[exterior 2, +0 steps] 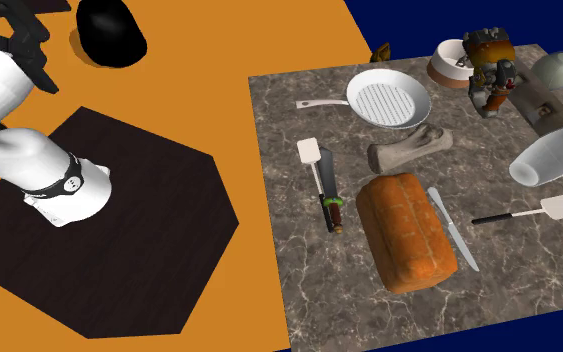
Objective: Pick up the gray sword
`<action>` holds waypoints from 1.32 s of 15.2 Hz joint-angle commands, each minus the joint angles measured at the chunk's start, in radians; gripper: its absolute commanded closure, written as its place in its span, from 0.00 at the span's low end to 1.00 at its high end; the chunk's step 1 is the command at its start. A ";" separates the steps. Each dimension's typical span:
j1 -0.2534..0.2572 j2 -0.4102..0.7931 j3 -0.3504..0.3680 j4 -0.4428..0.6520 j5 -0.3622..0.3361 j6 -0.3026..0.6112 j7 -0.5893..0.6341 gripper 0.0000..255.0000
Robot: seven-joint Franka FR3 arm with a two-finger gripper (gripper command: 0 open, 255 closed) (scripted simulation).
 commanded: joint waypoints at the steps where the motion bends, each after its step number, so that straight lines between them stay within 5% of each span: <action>1: 0.000 0.000 0.000 0.000 0.000 0.000 0.000 0.00; 10: -0.005 0.036 0.200 -0.177 0.126 0.223 0.350 0.00; 20: -0.041 0.283 0.442 -0.206 0.199 0.514 0.746 0.00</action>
